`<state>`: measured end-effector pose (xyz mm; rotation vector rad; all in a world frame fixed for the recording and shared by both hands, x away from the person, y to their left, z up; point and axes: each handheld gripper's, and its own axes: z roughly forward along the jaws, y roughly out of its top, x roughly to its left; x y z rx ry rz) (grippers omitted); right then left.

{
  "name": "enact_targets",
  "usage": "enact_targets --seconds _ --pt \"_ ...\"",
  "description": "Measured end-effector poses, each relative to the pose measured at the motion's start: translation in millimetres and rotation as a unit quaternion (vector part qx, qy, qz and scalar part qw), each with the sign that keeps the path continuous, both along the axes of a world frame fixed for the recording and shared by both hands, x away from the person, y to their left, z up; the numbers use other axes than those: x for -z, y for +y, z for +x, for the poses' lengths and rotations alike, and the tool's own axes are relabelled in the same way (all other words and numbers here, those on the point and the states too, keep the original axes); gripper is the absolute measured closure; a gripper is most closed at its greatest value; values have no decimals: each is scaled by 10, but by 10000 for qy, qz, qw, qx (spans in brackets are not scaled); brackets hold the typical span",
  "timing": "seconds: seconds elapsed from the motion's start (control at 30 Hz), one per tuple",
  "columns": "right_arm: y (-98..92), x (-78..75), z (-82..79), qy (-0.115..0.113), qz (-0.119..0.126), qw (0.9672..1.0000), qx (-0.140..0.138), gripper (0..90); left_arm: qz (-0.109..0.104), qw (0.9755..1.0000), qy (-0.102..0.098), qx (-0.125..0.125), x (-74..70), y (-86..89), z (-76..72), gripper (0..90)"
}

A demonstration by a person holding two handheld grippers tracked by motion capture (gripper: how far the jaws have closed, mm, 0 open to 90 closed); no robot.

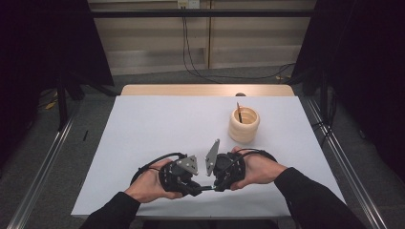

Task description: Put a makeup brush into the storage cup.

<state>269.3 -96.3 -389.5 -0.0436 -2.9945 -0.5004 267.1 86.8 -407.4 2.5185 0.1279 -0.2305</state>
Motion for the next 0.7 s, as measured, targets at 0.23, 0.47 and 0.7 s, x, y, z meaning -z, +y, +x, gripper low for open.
enact_targets --seconds 0.23,0.47,0.7 --pt "-32 15 8 70 135 9999 69 673 -35 10000 -11 -31 3 11 5 796" --pt "-65 27 23 85 295 9989 351 486 -254 9991 -90 -318 15 55 -14 796" --pt "-142 24 31 46 684 9958 613 317 -370 9984 -112 -405 30 140 -13 796"
